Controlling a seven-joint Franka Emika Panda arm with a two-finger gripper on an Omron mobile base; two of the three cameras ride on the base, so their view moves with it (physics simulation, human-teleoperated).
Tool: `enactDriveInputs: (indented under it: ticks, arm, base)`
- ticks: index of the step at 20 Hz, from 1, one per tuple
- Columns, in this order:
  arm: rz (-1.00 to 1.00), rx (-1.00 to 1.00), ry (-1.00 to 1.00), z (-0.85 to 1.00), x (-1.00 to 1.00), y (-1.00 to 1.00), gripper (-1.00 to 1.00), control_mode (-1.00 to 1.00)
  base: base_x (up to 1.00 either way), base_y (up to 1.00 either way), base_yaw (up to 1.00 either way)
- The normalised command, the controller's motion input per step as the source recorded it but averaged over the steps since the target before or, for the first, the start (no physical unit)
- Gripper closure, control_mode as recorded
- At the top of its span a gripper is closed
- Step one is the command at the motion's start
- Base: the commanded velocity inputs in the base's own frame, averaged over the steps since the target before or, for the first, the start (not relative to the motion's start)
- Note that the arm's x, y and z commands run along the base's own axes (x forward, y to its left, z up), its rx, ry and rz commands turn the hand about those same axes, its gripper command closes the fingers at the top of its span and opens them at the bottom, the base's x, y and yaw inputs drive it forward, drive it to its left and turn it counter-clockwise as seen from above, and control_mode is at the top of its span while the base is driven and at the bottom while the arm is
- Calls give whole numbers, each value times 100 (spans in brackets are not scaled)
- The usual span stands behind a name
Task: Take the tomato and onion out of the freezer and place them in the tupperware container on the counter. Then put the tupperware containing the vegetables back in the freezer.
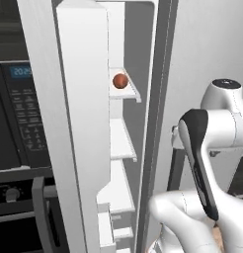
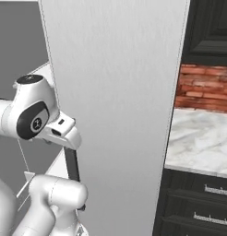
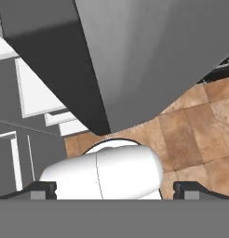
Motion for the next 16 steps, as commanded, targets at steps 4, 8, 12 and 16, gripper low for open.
enactDriveInputs:
  ticks: [4, 8, 12, 16]
  arm:
    - [0, 0, 0, 0, 0, 0, -100, 100]
    - [0, 0, 0, 0, 0, 0, -100, 100]
    - [-7, 24, 0, 16, 18, 2, -100, -100]
    - [-6, 40, -13, 51, -7, 15, -100, -100]
  base:
    - [28, 51, 0]
    - [23, 42, -4]
    - [0, 0, 0]
    - [0, 0, 0]
